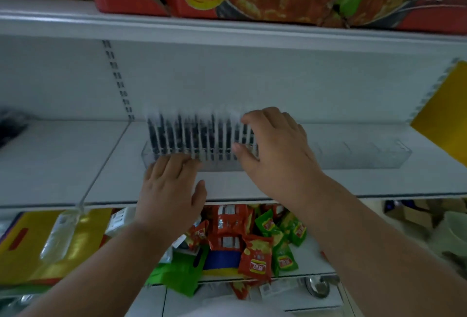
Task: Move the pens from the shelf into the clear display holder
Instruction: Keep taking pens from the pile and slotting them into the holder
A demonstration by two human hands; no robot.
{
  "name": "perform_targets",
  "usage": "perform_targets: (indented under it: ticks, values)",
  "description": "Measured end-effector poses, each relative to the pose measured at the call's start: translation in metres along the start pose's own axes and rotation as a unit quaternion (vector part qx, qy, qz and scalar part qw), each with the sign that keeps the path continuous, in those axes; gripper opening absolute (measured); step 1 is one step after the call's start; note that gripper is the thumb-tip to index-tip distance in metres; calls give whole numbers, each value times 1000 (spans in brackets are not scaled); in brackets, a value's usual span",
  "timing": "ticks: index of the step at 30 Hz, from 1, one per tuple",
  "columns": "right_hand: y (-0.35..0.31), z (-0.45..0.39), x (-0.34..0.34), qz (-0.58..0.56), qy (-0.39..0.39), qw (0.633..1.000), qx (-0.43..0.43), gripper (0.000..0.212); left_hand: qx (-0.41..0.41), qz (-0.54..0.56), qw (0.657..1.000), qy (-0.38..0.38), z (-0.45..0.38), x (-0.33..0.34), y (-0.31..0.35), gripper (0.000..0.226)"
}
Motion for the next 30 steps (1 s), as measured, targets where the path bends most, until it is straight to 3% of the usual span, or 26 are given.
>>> perform_targets:
  ticks: [5, 10, 16, 21, 30]
  values:
    - [-66, -32, 27, -87, -62, 991, -80, 44, -95, -94, 990, -45, 41, -39, -61, 41]
    - [-161, -57, 63, -155, -93, 972, -147, 48, -222, -186, 955, -69, 99, -95, -140, 42]
    - [-273, -69, 85, -151, -121, 956, -220, 48, -314, -196, 928, -45, 155, -149, -222, 43]
    - [-359, -78, 108, -152, -127, 956, -217, 44, -322, -191, 927, -22, 182, -184, -298, 45]
    - [-464, -102, 141, -176, -111, 967, -150, 45, -271, -172, 945, -65, 172, -234, -413, 48]
Point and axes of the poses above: each hand's wrist, its own z-axis away from the middle knuckle, its own x-axis out of the palm, y = z × x, the point moved 4 cm from there along -z, towards the middle knuckle, and after that the axes turned 11 degrees about -x, right-handed, at the moved point
